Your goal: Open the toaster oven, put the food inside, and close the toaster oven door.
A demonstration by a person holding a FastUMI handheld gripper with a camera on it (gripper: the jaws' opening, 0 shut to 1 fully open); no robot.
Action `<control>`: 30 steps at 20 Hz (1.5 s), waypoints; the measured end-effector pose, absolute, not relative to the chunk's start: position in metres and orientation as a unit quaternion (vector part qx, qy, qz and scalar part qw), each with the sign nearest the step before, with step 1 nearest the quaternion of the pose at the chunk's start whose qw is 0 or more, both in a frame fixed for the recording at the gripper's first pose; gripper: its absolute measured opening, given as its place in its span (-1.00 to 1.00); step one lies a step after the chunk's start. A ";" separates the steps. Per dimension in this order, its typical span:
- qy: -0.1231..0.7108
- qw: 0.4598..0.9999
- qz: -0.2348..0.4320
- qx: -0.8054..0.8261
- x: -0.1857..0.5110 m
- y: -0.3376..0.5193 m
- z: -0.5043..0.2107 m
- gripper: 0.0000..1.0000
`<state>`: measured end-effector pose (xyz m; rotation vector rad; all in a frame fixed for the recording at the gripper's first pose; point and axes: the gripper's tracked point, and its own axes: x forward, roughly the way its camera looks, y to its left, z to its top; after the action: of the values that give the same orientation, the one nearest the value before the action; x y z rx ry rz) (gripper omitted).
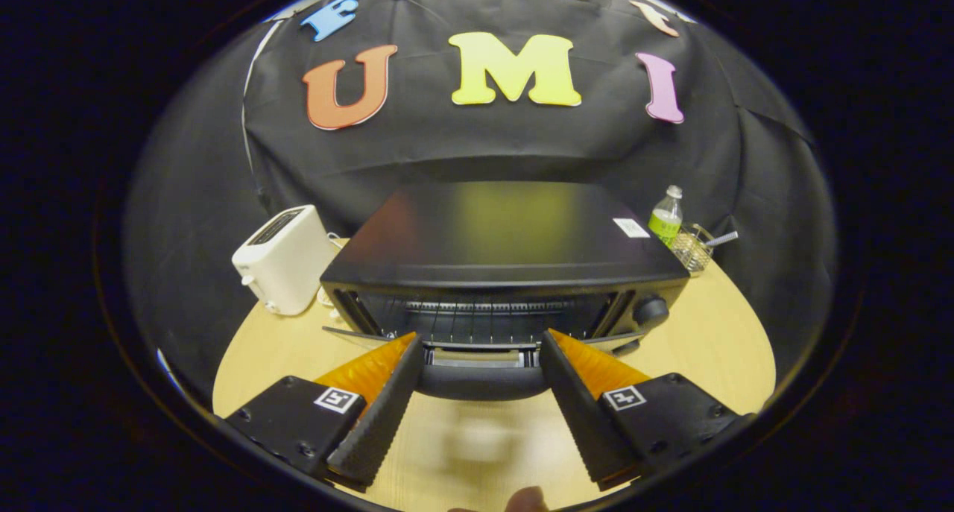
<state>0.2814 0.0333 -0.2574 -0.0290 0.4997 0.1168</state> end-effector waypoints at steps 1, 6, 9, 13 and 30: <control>0.246 0.968 0.055 -0.012 0.271 0.031 -0.265 1.00; 0.301 0.953 0.043 0.001 0.227 0.023 -0.334 1.00; 0.315 0.948 0.049 0.007 0.218 0.016 -0.349 1.00; 0.313 0.946 0.086 -0.007 0.186 0.015 -0.330 1.00; 0.527 0.782 0.283 0.176 0.096 0.162 -0.341 1.00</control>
<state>0.0956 0.1623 -0.3407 0.3811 1.1386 0.6109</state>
